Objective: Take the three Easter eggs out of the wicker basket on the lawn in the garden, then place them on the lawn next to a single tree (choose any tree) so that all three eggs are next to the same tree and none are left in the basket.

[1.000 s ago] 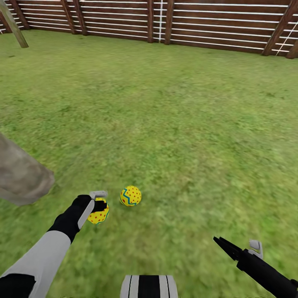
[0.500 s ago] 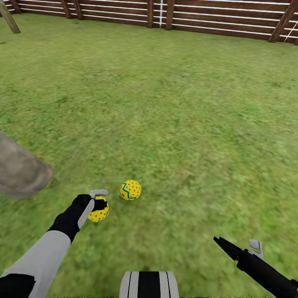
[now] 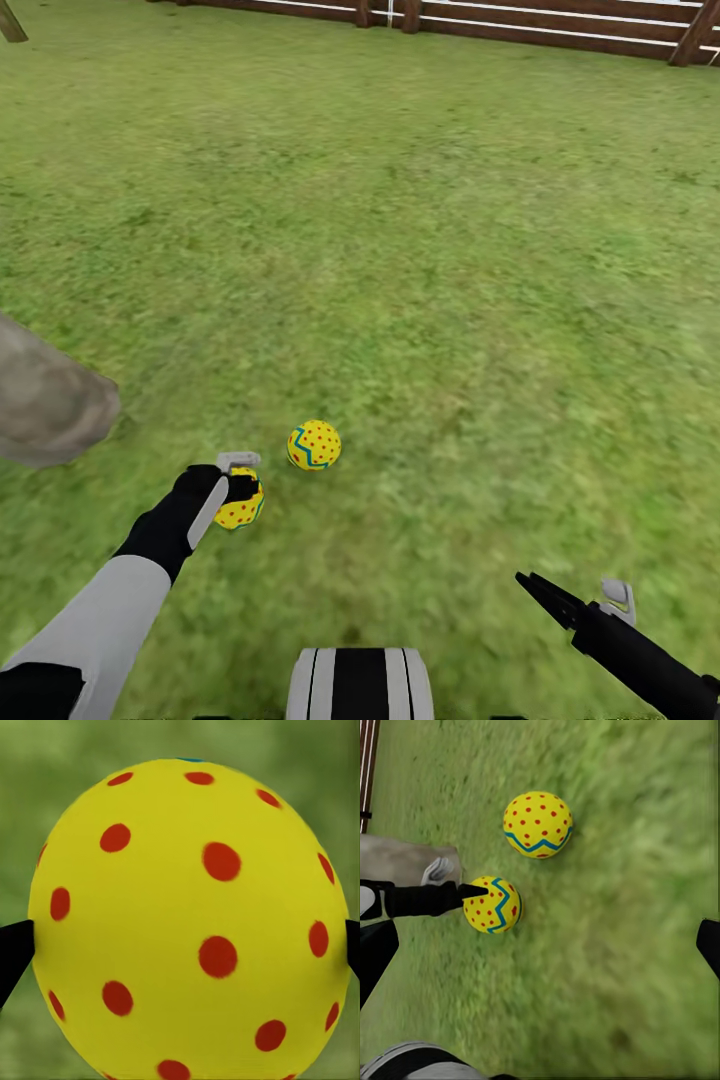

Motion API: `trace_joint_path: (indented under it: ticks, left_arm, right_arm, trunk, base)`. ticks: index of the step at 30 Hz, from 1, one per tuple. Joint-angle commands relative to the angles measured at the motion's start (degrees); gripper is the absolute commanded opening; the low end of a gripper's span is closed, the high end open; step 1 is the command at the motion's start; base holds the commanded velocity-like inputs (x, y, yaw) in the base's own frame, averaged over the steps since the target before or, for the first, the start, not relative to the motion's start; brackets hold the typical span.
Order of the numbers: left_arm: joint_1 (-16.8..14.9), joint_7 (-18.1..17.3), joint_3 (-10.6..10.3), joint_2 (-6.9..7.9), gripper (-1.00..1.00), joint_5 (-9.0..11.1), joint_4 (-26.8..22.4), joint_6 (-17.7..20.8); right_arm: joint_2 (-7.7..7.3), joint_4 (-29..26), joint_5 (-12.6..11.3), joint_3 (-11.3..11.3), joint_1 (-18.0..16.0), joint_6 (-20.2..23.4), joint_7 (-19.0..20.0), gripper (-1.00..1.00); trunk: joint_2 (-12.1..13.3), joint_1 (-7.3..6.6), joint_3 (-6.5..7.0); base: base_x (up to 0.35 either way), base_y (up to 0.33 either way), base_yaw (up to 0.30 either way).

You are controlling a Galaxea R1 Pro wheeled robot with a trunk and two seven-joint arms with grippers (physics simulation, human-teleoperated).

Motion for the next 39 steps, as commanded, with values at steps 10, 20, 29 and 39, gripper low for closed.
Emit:
trace_joint_path:
  ticks: [10,20,29,39]
  left_arm:
    - [0.02,0.33,-0.29,0.07,-1.00,1.21,1.47,0.02]
    - [0.02,0.33,-0.31,0.07,-1.00,1.21,1.47,0.02]
    - [0.02,0.33,-0.29,0.06,-1.00,1.21,1.47,0.02]
    - [-0.01,0.26,-0.25,0.07,1.00,1.21,1.48,0.02]
  right_arm:
    - [0.00,0.00,-0.22,-0.04,-0.08,0.39,0.07,1.00]
    - [0.00,0.01,-0.14,-0.04,-0.09,0.44,0.07,1.00]
    - [0.00,0.04,-0.13,-0.04,-0.08,0.47,0.07,1.00]
    - [0.00,0.00,-0.13,-0.04,-0.07,0.46,0.07,1.00]
  trunk:
    - [-0.09,0.17,-1.38]
    - [-0.10,0.19,-1.60]
    - [-0.10,0.19,-1.60]
    - [-0.10,0.19,-1.60]
  base:
    - [0.000,0.000,0.000]
    - [0.000,0.000,0.000]
    - [0.000,0.000,0.000]
    - [0.000,0.000,0.000]
